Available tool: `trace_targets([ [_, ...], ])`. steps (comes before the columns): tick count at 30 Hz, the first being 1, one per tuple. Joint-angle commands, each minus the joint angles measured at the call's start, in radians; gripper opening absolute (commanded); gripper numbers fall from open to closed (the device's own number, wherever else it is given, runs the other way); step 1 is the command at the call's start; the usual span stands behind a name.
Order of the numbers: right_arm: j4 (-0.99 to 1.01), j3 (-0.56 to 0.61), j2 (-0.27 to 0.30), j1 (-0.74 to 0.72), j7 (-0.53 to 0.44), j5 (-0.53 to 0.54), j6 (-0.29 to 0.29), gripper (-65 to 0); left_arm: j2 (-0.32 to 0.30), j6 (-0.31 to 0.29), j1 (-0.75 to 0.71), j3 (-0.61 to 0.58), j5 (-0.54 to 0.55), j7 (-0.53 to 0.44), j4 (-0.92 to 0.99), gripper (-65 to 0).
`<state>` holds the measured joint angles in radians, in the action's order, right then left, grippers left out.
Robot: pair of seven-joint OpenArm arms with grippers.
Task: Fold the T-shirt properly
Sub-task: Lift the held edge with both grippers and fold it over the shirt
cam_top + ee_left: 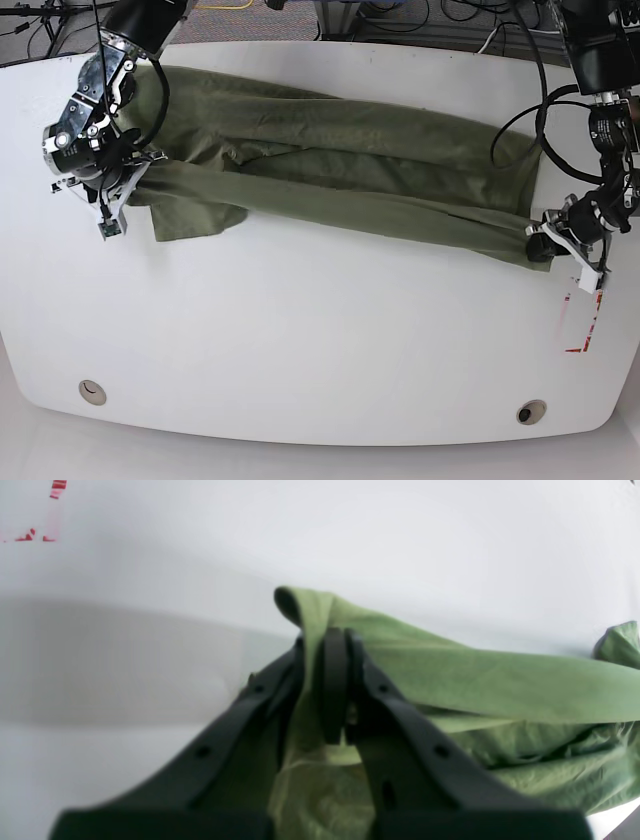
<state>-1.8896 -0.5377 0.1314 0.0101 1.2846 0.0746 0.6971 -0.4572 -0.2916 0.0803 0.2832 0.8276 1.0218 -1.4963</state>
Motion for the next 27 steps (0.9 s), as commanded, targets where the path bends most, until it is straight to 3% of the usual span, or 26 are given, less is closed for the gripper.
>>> trace_targets([
  [1,-0.021,-0.005,0.017,0.012,-0.012,-0.008,0.001,-64.0,-0.038,-0.002,-0.007,0.008,0.011,-0.016,-0.016,-64.7],
  [13,-0.021,-0.005,-0.014,0.069,-0.012,-0.009,0.001,-63.4,-0.044,-0.002,-0.073,0.004,0.003,0.016,-0.016,-64.3],
  [16,-0.021,-0.005,-0.023,0.075,-0.012,-0.019,0.001,-59.9,-0.044,-0.002,-0.075,0.004,0.003,0.03,-0.014,-60.4],
  [18,-0.021,-0.005,-0.023,0.087,-0.012,-0.019,0.001,-52.3,-0.044,-0.002,-0.076,0.004,0.003,0.036,-0.014,-54.6],
  [25,-0.043,-0.005,-0.026,0.093,-0.012,-0.009,0.001,-14.6,-0.044,-0.001,-0.073,0.003,0.002,0.048,-0.017,-27.5],
  [27,-0.069,-0.005,-0.032,0.093,-0.012,-0.006,0.001,-9.4,-0.044,-0.001,-0.07,0.003,0.005,0.048,-0.02,-25.7],
])
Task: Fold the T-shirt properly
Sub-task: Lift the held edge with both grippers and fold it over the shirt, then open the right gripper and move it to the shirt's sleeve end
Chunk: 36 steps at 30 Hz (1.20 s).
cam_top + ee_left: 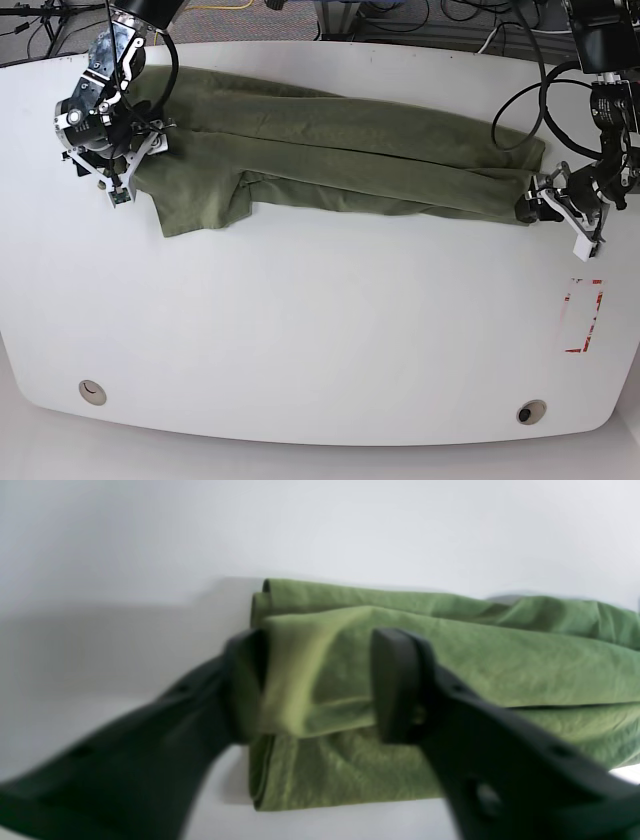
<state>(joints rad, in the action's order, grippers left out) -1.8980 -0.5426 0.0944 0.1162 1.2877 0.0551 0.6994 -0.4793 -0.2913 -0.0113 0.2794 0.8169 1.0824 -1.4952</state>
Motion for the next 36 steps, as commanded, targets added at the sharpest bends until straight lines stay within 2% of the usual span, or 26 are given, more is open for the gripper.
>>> trace_targets([
  [1,-0.071,0.0,-0.005,-0.014,-0.015,0.019,-0.001,-8.2,-0.022,-0.001,0.023,0.005,0.02,-0.012,-0.022,-25.8],
  [4,-0.097,-0.003,-0.022,-0.02,-0.021,0.062,-0.001,-8.7,-0.022,-0.001,0.049,0.005,0.023,0.0,-0.041,-25.8],
  [8,-0.09,-0.061,-0.025,-0.075,-0.023,0.148,-0.001,-11.6,-0.017,-0.001,0.093,0.013,0.023,0.061,-0.1,-25.8],
  [11,-0.05,-0.093,-0.029,-0.128,-0.038,0.171,-0.001,-13.0,-0.016,-0.001,0.126,0.013,0.023,0.081,-0.137,-25.8],
  [18,0.151,-0.096,-0.022,-0.235,-0.116,0.168,-0.001,-13.5,-0.014,-0.001,0.153,0.013,0.015,0.081,-0.146,-25.8],
  [28,0.475,-0.095,0.041,-0.312,-0.263,0.168,-0.001,-13.5,-0.014,-0.001,0.159,0.013,0.015,0.081,-0.147,-25.8],
  [36,0.593,-0.093,0.061,-0.33,-0.329,0.17,-0.001,-13.5,-0.014,-0.001,0.147,0.013,0.015,0.08,-0.147,-25.8],
])
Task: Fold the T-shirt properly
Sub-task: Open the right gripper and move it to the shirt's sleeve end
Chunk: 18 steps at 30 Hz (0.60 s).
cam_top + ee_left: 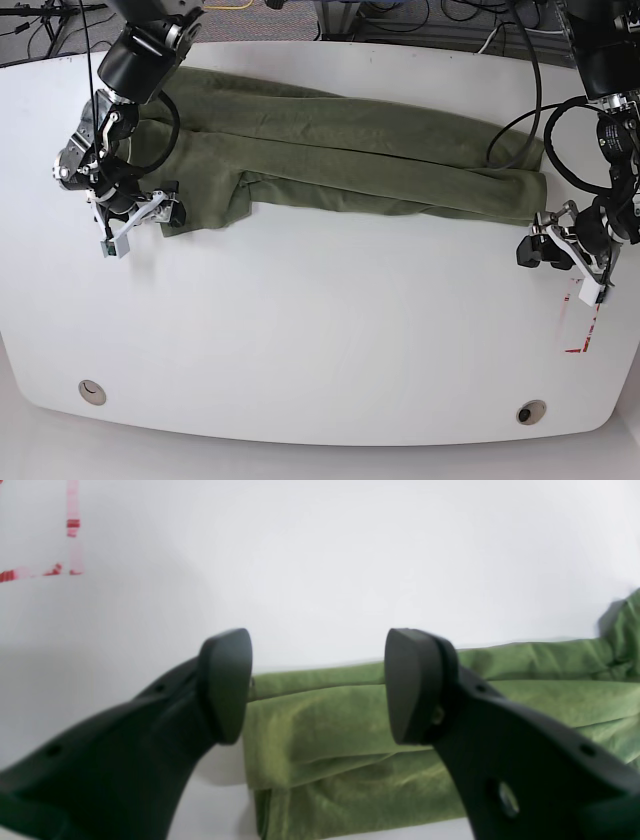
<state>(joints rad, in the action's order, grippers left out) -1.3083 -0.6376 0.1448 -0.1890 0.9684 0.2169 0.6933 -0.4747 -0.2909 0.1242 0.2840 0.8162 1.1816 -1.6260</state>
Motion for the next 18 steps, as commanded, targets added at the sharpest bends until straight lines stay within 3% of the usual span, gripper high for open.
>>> trace_targets([
  [1,0.003,0.002,0.011,-0.025,-0.01,0.008,0.005,-13.5,-0.019,-0.001,0.012,0.008,0.016,-0.019,-0.016,-25.8],
  [9,0.0,0.095,0.005,-0.011,-0.007,0.017,0.005,-14.3,-0.017,-0.001,0.009,0.008,0.016,-0.019,-0.015,-25.8],
  [18,-0.006,0.112,-0.007,0.015,-0.012,0.013,0.005,-24.7,-0.017,-0.001,0.009,0.008,0.016,-0.019,-0.015,-25.8],
])
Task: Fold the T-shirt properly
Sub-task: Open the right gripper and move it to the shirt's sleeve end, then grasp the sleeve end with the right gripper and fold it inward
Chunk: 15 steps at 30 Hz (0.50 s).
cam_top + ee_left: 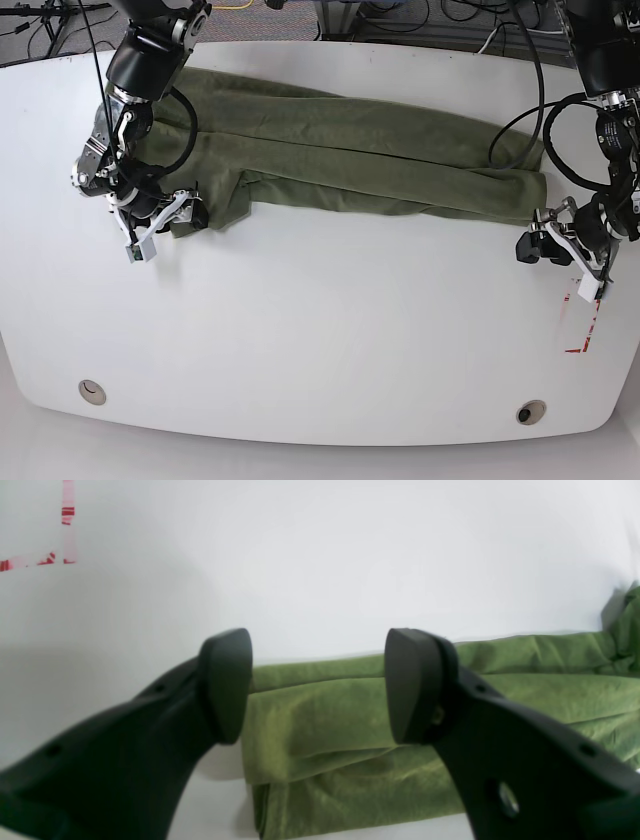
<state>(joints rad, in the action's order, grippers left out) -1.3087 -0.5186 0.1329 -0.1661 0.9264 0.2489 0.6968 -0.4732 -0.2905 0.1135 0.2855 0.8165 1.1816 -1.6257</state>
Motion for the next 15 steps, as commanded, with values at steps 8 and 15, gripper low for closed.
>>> trace_targets([
  [8,-0.006,-0.001,0.003,-0.008,0.029,-0.023,0.001,-49.8,-0.019,-0.002,0.019,0.007,0.014,-0.019,-0.015,-25.8],
  [15,-0.041,0.001,0.003,-0.014,0.032,-0.012,0.001,-64.4,-0.019,-0.002,0.019,0.005,0.014,-0.019,-0.015,-25.8],
])
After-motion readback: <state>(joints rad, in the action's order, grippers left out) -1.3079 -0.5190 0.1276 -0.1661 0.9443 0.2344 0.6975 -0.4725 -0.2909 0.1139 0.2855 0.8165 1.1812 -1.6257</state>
